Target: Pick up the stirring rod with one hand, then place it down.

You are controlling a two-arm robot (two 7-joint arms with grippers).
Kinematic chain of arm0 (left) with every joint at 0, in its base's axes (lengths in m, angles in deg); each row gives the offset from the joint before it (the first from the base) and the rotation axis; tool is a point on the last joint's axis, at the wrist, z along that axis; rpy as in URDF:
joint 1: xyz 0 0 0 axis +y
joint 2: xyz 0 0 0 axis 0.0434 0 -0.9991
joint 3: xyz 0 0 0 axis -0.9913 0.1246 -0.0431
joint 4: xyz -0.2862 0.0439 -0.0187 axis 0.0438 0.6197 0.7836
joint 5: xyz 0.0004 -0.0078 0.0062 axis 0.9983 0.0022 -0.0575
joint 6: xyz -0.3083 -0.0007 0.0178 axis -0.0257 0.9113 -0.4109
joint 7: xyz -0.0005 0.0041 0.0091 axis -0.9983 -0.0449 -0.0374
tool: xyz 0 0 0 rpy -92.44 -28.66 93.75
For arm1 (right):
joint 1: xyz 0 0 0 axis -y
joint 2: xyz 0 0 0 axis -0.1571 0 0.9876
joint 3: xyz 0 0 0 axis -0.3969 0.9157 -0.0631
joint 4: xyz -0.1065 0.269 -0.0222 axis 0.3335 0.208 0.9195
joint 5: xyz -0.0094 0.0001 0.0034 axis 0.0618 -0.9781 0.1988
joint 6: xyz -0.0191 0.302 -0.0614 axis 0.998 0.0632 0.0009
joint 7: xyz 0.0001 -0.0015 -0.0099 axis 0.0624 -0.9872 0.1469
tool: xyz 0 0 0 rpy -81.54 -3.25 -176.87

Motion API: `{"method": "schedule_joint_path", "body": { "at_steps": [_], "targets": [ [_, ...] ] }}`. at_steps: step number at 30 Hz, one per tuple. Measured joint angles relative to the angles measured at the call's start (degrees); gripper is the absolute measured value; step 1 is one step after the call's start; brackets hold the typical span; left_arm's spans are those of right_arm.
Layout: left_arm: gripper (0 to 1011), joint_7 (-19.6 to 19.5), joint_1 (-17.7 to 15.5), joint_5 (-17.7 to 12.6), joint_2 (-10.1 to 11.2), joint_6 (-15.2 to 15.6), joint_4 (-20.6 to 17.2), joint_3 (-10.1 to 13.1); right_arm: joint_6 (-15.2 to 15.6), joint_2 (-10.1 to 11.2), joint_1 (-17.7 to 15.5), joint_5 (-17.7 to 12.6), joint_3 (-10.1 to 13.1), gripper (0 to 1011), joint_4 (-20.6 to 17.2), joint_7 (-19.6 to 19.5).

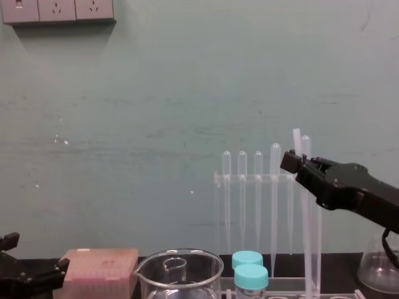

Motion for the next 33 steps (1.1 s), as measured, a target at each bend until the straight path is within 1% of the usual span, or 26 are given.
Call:
{"method": "schedule_joint_path", "body": {
  "at_steps": [9,13,25,33],
  "targets": [
    [1000,0.0,0.0,0.0,0.0,0.0,0.0,0.0,-3.3,-1.1,1.5,1.2,-0.9,69,5.2,2.4],
    [1000,0.0,0.0,0.0,0.0,0.0,0.0,0.0,-4.1,-1.6,2.1,1.6,-1.0,69,6.8,2.9],
    [1000,0.0,0.0,0.0,0.0,0.0,0.0,0.0,-4.5,-2.5,3.1,2.7,-1.1,69,10.3,2.9],
    [1000,0.0,0.0,0.0,0.0,0.0,0.0,0.0,-3.2,-2.9,2.6,2.9,-1.1,69,10.9,2.4]
  ]
}}
